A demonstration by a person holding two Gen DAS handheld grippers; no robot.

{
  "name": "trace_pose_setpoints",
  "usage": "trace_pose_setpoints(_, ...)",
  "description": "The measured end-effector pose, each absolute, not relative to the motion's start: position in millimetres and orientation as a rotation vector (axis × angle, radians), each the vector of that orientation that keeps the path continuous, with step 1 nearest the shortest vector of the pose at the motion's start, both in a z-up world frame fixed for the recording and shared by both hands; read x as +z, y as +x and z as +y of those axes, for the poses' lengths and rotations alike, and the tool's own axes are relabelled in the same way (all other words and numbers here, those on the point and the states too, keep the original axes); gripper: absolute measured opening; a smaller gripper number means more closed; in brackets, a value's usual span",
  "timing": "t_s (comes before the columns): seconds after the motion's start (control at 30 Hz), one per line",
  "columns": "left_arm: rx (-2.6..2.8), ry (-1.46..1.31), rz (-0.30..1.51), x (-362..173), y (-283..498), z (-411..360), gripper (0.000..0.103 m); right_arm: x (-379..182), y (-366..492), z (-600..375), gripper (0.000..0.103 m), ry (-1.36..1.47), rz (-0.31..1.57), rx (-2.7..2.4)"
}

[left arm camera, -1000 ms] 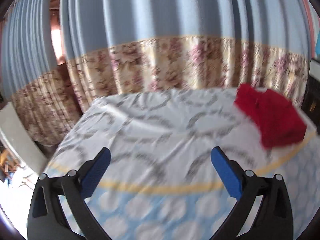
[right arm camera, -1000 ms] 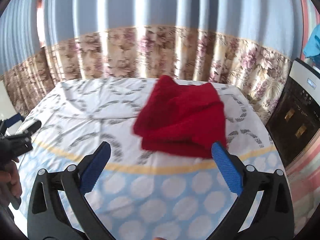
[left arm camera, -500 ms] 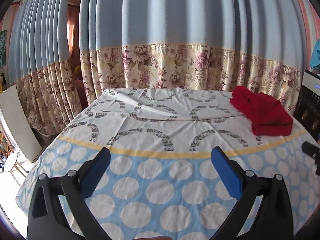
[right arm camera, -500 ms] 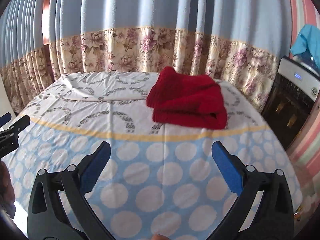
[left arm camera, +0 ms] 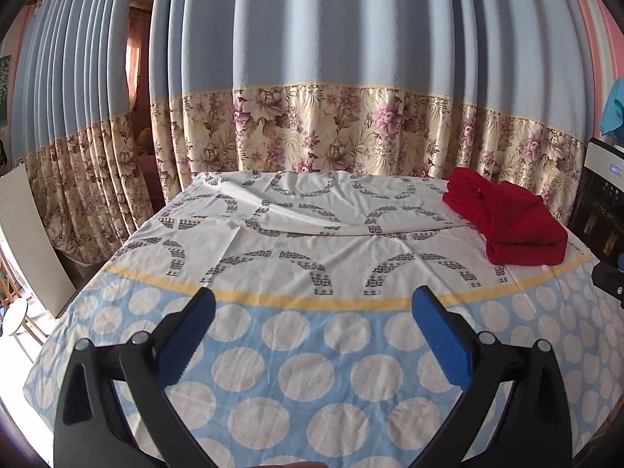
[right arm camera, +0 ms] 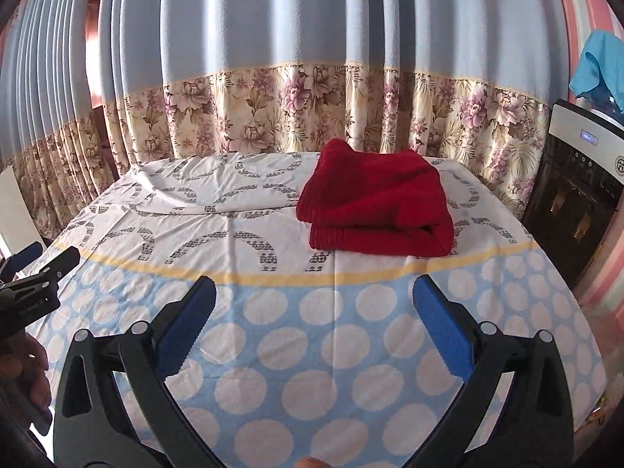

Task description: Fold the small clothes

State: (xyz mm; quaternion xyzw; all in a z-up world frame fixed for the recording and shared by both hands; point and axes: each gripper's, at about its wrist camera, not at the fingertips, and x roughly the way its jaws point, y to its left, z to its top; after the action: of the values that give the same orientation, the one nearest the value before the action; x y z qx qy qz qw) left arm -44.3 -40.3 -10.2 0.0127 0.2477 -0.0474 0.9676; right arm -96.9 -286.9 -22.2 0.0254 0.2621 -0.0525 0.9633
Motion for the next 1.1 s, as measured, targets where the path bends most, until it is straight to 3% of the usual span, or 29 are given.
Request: trace_pose_setpoints(1.1, -0.099, 0.008, 0.488, -7, -50, -46, 0.101, -26, -100, -293, 0.1, 0.071, 0.528, -0.115)
